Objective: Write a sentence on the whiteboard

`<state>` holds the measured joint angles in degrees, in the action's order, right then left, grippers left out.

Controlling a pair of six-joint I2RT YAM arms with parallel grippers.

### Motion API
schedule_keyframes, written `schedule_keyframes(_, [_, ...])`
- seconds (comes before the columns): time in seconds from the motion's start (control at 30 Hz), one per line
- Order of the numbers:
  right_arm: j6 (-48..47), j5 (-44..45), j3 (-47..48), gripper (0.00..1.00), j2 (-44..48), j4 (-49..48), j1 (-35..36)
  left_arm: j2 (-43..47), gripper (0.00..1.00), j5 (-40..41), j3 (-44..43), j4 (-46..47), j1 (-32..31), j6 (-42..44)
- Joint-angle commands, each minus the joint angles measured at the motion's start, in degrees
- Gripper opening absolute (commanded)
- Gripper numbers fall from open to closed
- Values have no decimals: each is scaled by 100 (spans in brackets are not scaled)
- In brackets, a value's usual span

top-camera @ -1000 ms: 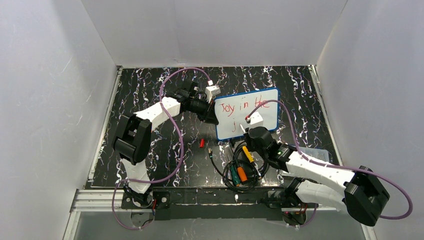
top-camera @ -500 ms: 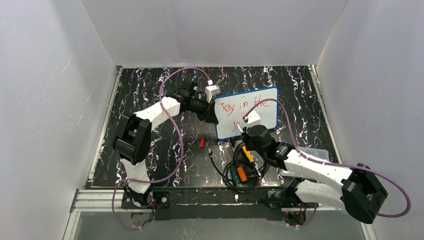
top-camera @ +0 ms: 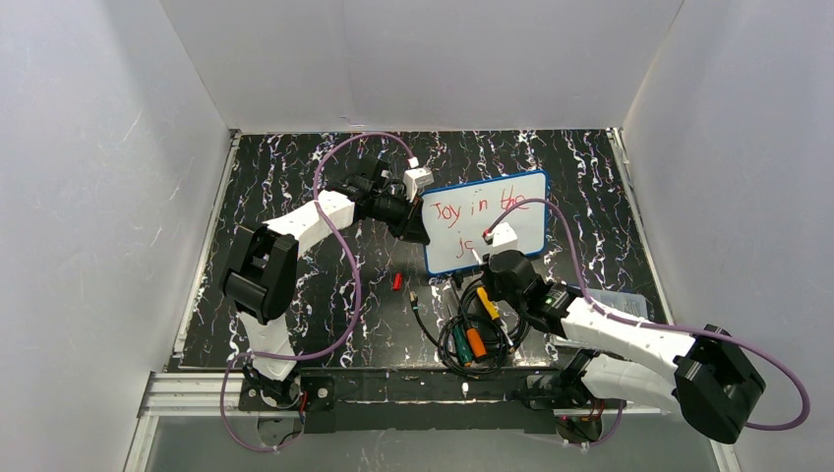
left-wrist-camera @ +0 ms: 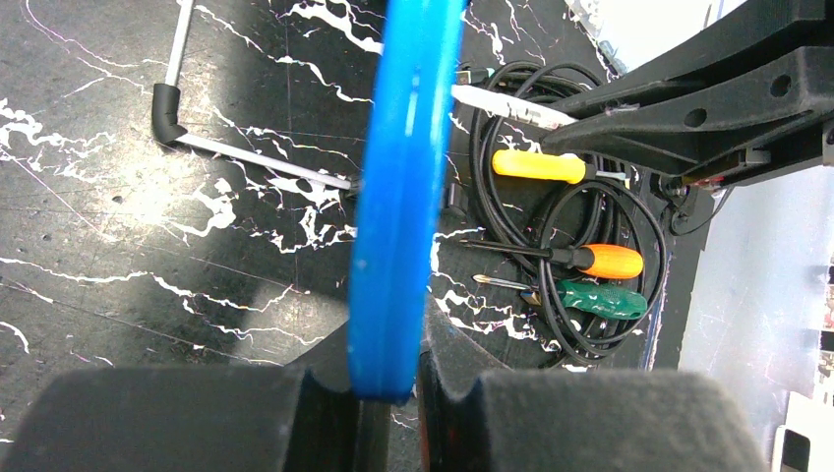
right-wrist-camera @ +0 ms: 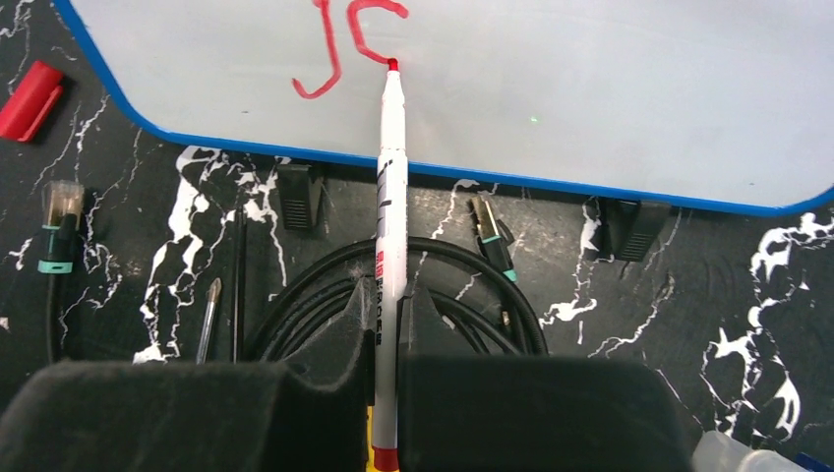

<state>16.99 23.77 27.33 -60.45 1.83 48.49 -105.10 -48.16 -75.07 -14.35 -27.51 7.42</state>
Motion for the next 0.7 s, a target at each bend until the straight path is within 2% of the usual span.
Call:
schedule_keyframes(0.0, [57, 482, 140, 1, 183, 42, -15, 359, 0, -184, -179, -86, -44, 77])
schedule_keyframes(0.43, [-352, 166, 535, 1, -175, -454, -15, 337, 0, -185, -175, -86, -44, 82])
schedule_keyframes(0.67, [-372, 58, 503, 1, -13, -417, -15, 331, 0, -176, -181, -86, -43, 76])
